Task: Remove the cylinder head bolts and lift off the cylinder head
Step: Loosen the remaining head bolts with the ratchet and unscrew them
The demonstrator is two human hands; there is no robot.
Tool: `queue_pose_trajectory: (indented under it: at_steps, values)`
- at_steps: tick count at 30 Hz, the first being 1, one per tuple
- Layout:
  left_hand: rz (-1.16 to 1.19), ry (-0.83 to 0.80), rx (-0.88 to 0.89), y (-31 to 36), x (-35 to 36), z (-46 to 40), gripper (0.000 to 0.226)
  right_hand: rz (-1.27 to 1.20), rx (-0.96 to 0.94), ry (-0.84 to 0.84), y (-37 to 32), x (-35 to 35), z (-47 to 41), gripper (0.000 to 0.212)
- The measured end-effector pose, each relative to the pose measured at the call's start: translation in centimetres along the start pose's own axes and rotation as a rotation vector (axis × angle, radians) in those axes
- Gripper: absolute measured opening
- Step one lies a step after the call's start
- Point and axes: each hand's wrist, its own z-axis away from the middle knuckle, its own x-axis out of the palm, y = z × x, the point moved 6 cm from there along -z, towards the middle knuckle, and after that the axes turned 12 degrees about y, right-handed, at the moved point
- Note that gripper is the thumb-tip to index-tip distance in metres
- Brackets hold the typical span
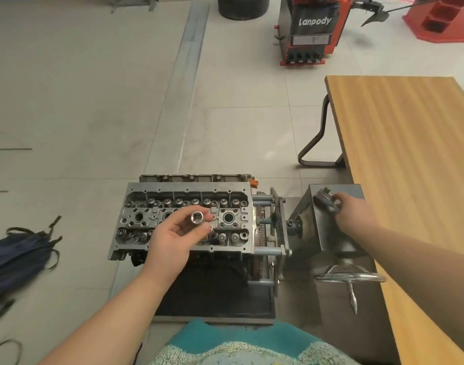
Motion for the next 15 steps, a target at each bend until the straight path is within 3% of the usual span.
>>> queue_pose_trajectory:
  at_steps: [6, 11, 15]
  values:
    - [-0.019, 0.019, 0.007, 0.4, 0.2, 0.3, 0.039, 0.04, -0.072, 0.045, 0.2, 0.9, -0.7, 0.036]
    - [-0.045, 0.012, 0.071, 0.5, 0.0, 0.2, 0.031, 0.03, -0.042, 0.024, -1.2, -0.2, 0.8, 0.044]
    - [-0.087, -0.109, 0.059, 0.2, -0.4, -0.8, 0.033, 0.042, -0.187, 0.117, -7.8, -3.9, 3.5, 0.038]
